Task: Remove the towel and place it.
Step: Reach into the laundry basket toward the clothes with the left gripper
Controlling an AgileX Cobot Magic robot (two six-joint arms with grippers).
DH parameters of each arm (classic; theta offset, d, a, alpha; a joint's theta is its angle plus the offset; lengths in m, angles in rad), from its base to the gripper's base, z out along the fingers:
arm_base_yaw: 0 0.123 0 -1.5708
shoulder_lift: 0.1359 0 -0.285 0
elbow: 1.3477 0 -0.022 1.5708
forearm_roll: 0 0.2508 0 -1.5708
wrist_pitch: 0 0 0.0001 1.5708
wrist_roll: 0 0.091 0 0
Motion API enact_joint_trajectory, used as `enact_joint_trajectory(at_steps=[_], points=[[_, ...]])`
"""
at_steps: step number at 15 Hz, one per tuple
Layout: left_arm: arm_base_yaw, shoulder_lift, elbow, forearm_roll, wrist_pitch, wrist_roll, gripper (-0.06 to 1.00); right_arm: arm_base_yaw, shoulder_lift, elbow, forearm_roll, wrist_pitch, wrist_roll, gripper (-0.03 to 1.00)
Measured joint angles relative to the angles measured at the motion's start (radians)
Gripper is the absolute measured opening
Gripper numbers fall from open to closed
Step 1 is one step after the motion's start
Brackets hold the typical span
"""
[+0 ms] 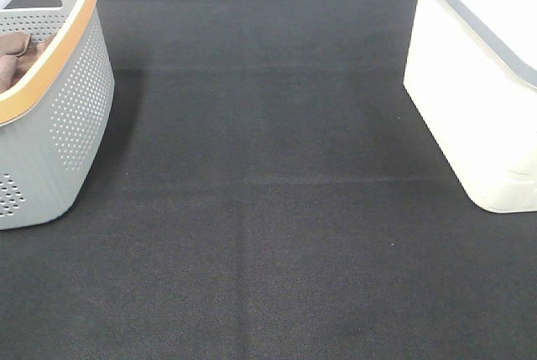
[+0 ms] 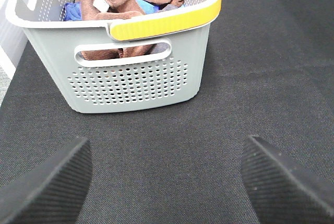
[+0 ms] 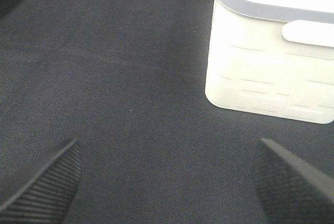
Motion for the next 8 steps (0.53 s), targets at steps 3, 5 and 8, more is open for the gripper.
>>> enact_joint_trajectory(at_steps=[3,5,8], points=[[0.000,0.000,0.000,0.000,0.000,0.000,0.75,0.000,0.000,0.000,0.000,0.000,0.000,0.84],[0.000,0.000,0.000,0.000,0.000,0.000,0.75,0.000,0.000,0.000,0.000,0.000,0.000,0.84],[0.000,0.000,0.000,0.000,0.000,0.000,0.75,0.000,0.000,0.000,0.000,0.000,0.000,0.84]])
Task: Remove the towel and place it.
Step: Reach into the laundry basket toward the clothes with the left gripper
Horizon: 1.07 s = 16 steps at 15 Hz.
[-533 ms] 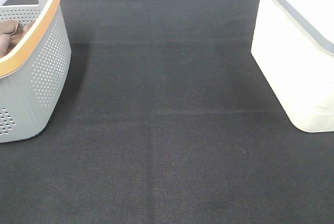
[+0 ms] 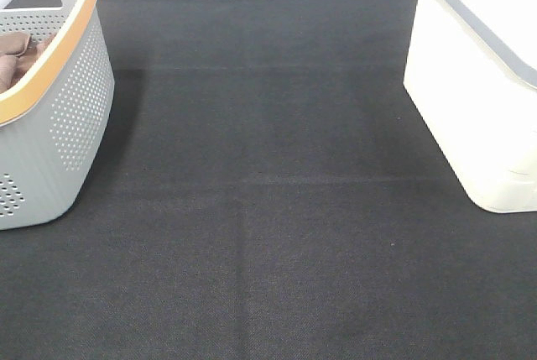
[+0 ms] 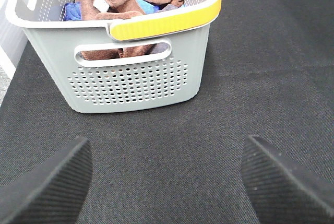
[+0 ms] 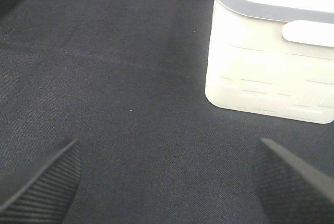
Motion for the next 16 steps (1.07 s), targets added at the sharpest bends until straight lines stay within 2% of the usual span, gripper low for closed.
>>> enact_joint_trajectory(at_steps=[16], points=[[0.000,0.000,0.000,0.000,0.000,0.000,0.75,0.000,0.000,0.000,0.000,0.000,0.000,0.84]])
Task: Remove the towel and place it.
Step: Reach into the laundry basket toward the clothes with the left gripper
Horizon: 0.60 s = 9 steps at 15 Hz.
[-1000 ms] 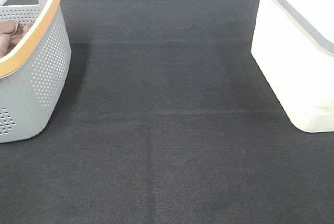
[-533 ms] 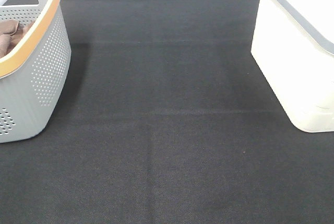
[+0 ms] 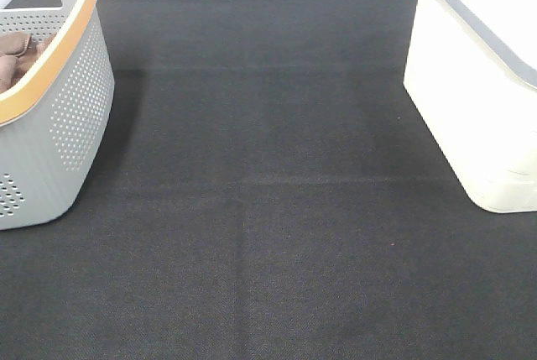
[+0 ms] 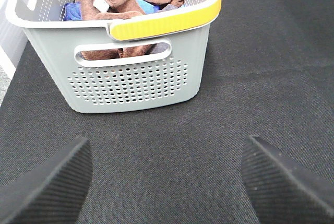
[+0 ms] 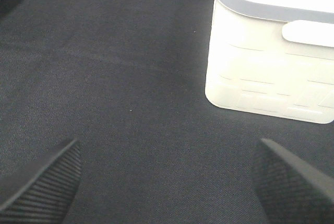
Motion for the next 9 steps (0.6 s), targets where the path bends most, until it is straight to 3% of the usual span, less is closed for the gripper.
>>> enact_joint_trajectory(at_steps=[9], points=[[0.000,0.000,0.000,0.000,0.000,0.000,0.75,0.000,0.000,0.000,0.000,0.000,0.000,0.84]])
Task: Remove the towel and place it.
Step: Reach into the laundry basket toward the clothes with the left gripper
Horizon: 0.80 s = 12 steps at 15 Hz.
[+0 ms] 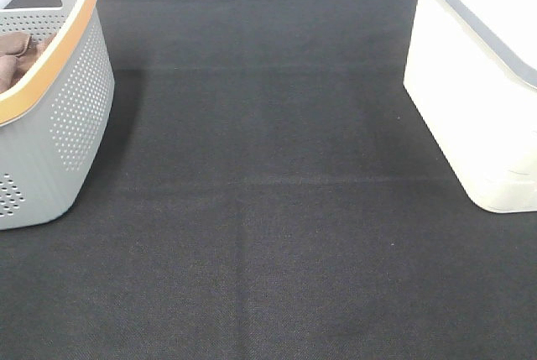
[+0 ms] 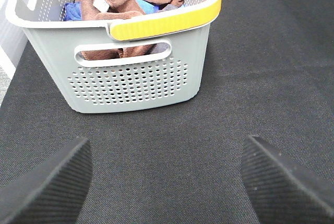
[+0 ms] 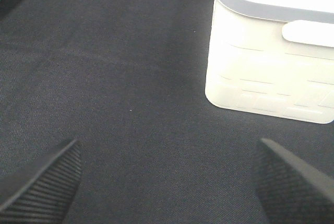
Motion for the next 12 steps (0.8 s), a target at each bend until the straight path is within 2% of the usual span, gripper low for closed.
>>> enact_joint_trajectory(at_steps=[12], points=[[0.000,0.000,0.000,0.000,0.000,0.000,0.75,0.000,0.000,0.000,0.000,0.000,0.000,0.84]])
